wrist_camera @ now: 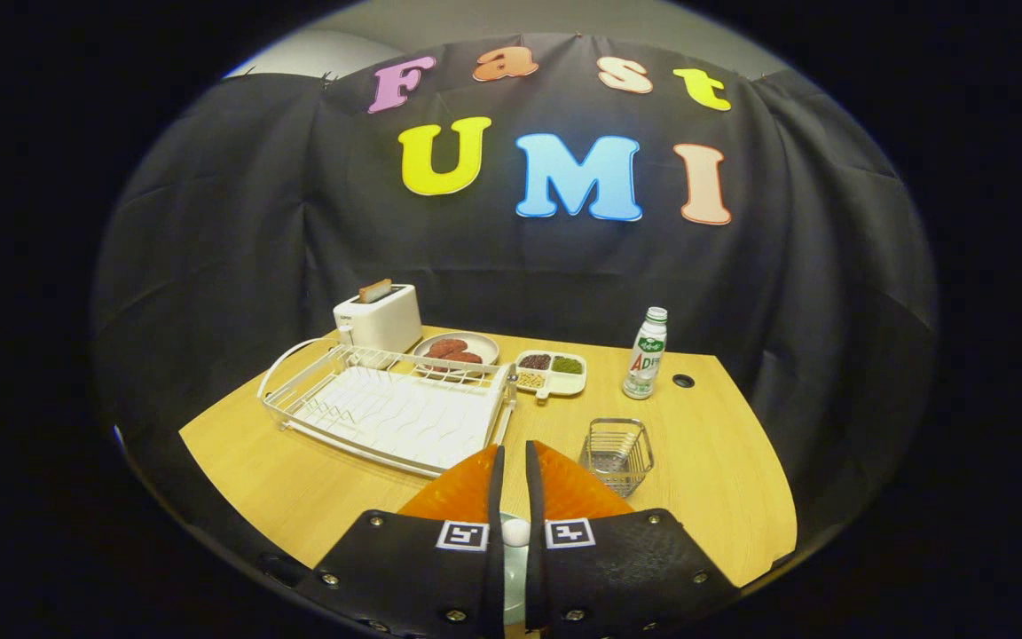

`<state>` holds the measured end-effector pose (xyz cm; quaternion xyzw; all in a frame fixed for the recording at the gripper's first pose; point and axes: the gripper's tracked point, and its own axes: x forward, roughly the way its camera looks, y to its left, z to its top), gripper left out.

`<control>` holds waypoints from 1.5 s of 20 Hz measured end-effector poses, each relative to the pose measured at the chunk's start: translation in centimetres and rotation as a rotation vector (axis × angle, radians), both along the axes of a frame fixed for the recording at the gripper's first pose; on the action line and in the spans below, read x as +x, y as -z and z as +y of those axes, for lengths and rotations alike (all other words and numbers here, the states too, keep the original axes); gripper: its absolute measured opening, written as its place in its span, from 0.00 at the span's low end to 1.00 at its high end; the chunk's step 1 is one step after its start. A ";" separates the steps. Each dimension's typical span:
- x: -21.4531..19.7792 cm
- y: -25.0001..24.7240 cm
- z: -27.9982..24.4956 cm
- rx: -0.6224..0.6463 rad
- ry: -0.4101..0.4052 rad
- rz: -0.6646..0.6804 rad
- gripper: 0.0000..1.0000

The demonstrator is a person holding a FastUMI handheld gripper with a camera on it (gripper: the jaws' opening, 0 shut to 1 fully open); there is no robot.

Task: Take the plate from the dish rack, then take the spoon from the basket and place it into the plate.

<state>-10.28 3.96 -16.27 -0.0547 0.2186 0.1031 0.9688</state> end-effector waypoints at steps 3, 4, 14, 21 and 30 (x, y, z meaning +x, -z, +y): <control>0.0 1.6 1.3 -0.008 -0.037 0.041 0.09; 0.0 2.2 1.6 -0.013 -0.046 0.056 0.09; 1.1 5.4 5.2 -0.034 -0.173 0.140 0.09; 1.6 6.6 5.2 -0.061 -0.226 0.165 0.18; 3.3 -0.3 -3.4 0.011 0.016 0.001 0.47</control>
